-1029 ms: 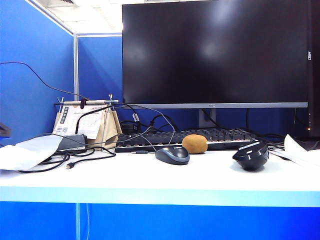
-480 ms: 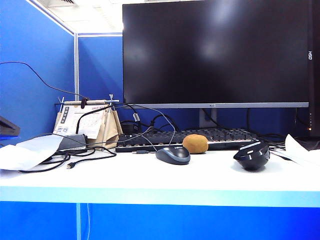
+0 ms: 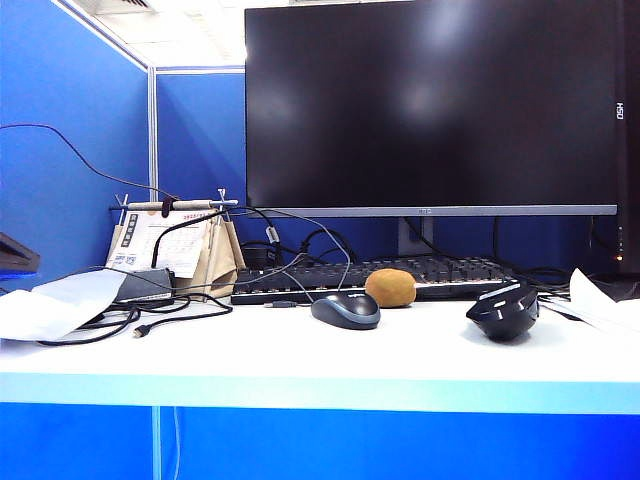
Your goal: Pick up the kiwi and place it near the upside-down mouse.
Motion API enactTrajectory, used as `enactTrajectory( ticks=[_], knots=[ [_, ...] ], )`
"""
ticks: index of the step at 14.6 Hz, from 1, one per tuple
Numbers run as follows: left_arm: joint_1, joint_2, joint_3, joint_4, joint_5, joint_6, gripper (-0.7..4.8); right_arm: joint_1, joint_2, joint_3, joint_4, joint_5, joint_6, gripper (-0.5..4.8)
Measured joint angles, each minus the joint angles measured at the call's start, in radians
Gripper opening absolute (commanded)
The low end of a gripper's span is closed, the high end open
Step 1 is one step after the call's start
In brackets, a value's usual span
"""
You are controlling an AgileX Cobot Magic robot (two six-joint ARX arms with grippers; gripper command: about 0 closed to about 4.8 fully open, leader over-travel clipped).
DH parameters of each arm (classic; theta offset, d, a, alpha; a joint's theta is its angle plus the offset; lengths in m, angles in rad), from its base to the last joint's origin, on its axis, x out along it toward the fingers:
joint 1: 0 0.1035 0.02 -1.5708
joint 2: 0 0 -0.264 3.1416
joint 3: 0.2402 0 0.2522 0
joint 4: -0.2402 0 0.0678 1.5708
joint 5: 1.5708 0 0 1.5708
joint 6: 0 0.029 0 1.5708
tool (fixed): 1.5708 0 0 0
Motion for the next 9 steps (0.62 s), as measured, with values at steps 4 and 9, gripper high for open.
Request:
enactTrajectory(
  ticks=[4, 9],
  knots=[
    [0.0, 0.0, 0.0, 0.0, 0.046, 0.0, -0.01, -0.025, 0.346, 0.495, -0.261, -0.236, -0.054, 2.78],
    [0.0, -0.001, 0.0, -0.046, 0.135, 0.0, -0.01, -0.152, 0.744, 1.109, -0.679, -0.472, -0.126, 2.74]
  ],
)
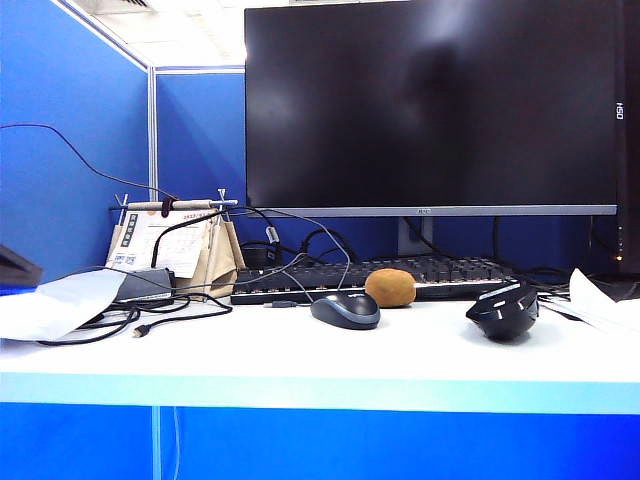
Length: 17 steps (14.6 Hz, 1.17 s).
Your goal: Pick up the kiwi and place it near the upside-down mouse.
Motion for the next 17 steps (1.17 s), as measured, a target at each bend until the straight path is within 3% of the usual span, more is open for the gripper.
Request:
enactTrajectory(
  ticks=[3, 6, 8, 11, 15, 17],
  knots=[
    [0.0, 0.0, 0.001, -0.005, 0.06, 0.0, -0.01, 0.008, 0.079, 0.008, -0.064, -0.007, 0.0, 2.75],
    [0.0, 0.0, 0.001, -0.006, 0.066, 0.022, -0.01, 0.101, 0.201, 0.002, -0.09, 0.003, -0.029, 2.75],
    [-0.002, 0.0, 0.001, -0.006, 0.098, 0.027, -0.01, 0.136, 0.304, 0.003, -0.089, 0.122, -0.045, 2.82],
    [-0.021, 0.0, 0.001, -0.006, 0.11, 0.029, -0.01, 0.142, 0.42, 0.003, -0.09, 0.22, -0.047, 2.85],
    [-0.021, 0.0, 0.002, -0.007, 0.11, 0.023, -0.02, 0.137, 0.623, 0.004, 0.054, 0.227, -0.047, 2.99],
    [-0.021, 0.002, 0.042, -0.013, 0.05, 0.058, -0.02, 0.136, 0.708, 0.004, 0.158, 0.227, -0.033, 3.07]
  ],
)
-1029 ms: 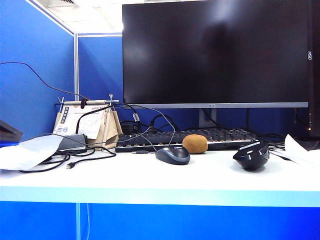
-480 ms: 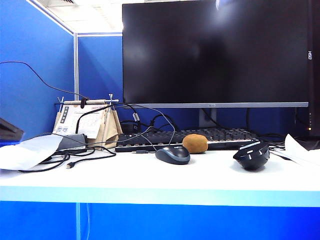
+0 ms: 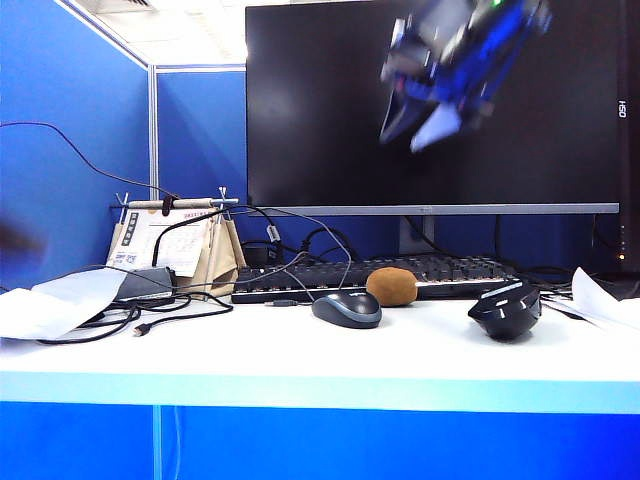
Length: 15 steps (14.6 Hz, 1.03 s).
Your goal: Pick up the kiwi and place it near the upside-down mouse.
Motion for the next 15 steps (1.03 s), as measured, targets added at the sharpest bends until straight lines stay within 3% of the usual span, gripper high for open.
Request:
enactTrajectory(
  ticks=[1, 4, 6, 7, 9, 12, 13, 15],
  knots=[
    [0.0, 0.001, 0.074, -0.027, -0.094, 0.007, -0.02, 0.0, 0.035, 0.0, 0.031, -0.004, 0.005, 3.07],
    [0.0, 0.127, 0.357, -0.19, -0.211, 0.076, -0.01, -0.019, 0.098, 0.001, 0.1, -0.008, 0.005, 3.52],
    [0.0, 0.303, 0.518, -0.281, -0.2, 0.124, -0.01, -0.027, 0.142, 0.0, 0.115, 0.012, 0.006, 3.69],
    [0.0, 0.475, 0.663, -0.433, -0.156, 0.211, -0.01, -0.027, 0.169, 0.0, 0.112, 0.024, 0.006, 3.69],
    [0.001, 0.637, 0.8, -0.521, -0.152, 0.27, -0.01, -0.024, 0.182, 0.0, 0.114, 0.023, 0.007, 3.69],
    [0.0, 0.666, 0.834, -0.42, -0.183, 0.281, -0.01, -0.032, 0.21, 0.002, 0.175, 0.003, 0.064, 3.77],
    [0.0, 0.666, 0.834, -0.417, -0.187, 0.281, -0.01, -0.034, 0.232, 0.002, 0.196, -0.003, 0.08, 4.45],
    [0.0, 0.666, 0.833, -0.481, -0.205, 0.283, -0.01, -0.02, 0.333, 0.002, 0.237, -0.01, 0.121, 4.79]
  ],
)
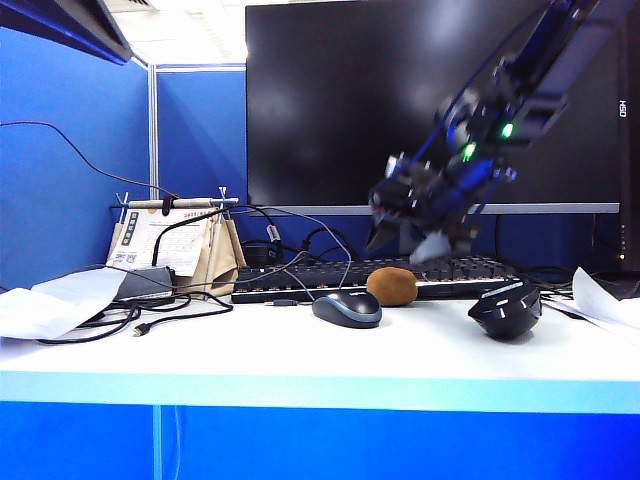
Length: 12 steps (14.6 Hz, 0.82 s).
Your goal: Pick up the kiwi and place it near the upside-down mouse.
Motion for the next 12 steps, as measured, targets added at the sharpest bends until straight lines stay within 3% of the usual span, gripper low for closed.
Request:
enactTrajectory(
  ticks=[5, 12],
  knots=[
    [0.0, 0.0, 0.0, -0.023, 0.0, 0.0, -0.01, 0.051, 0.094, 0.0, 0.025, -0.022, 0.051, 4.79],
    [0.0, 0.0, 0.0, -0.101, 0.003, 0.0, -0.01, 0.088, 0.101, 0.0, 0.104, 0.06, 0.05, 4.79]
  ],
)
